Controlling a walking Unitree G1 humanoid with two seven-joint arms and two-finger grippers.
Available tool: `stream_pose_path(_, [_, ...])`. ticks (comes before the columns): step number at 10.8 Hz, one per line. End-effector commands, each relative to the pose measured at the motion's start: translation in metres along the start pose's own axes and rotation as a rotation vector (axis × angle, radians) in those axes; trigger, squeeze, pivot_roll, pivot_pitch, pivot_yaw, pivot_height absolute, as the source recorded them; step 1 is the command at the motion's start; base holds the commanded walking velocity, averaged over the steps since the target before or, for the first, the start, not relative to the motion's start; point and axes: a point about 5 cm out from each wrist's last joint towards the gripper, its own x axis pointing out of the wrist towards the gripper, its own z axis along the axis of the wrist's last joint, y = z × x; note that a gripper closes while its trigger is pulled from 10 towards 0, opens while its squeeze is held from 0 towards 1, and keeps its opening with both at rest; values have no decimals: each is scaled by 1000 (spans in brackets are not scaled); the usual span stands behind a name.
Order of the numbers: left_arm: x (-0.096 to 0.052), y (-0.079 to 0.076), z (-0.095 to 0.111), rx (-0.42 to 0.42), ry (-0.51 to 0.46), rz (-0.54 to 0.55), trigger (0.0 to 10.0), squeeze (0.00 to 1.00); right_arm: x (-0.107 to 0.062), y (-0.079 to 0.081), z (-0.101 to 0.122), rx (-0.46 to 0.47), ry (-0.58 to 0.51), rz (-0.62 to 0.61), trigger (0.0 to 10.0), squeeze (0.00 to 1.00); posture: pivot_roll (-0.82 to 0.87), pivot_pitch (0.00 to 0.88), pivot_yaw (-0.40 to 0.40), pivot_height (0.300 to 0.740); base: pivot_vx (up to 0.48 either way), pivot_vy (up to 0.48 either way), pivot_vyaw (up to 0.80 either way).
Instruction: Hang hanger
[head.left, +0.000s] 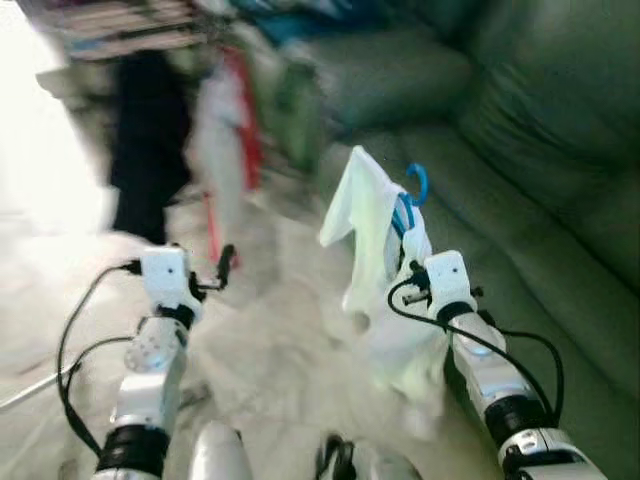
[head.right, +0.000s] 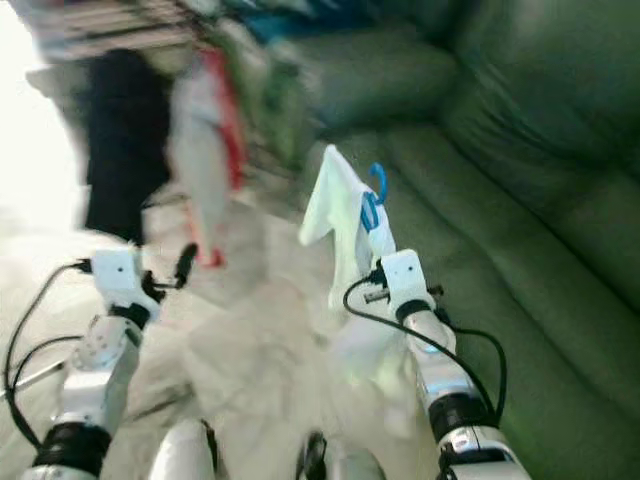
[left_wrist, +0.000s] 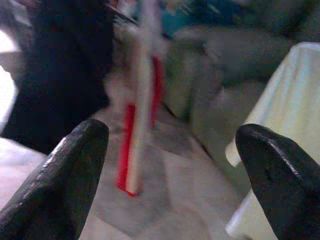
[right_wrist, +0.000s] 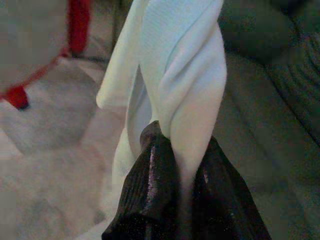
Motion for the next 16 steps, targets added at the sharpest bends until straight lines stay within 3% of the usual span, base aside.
stream_pose_path(1, [2,-4,2,-3,-4,2,10000,0,6,-9,21,6,-87,-28,10000,0,16,59,-75,740,431,0,0])
stream_pose_path(3, [6,-5,13,14,-48,21,10000,0,7,-10,30,4,-122,-39,10000,0,31,100,-75,740,437,0,0])
stream_pose_path(5, [-5,-5,10,4,-44,51,10000,0,-1,-6,23,24,-118,-51,10000,0,35,134,-77,740,456,0,0])
stream_pose_path(9, [-5,-8,5,1,-20,84,10000,0,-1,-11,27,-10,-126,-56,10000,0,30,119,-92,740,450,0,152])
stream_pose_path(14, [-2,-7,6,-1,-8,101,10000,0,3,-12,30,-4,-123,-58,10000,0,42,101,-86,740,377,290,0])
stream_pose_path(16, [-2,-8,6,4,-8,96,10000,0,4,-13,33,9,-132,-61,10000,0,44,99,-84,740,334,345,791])
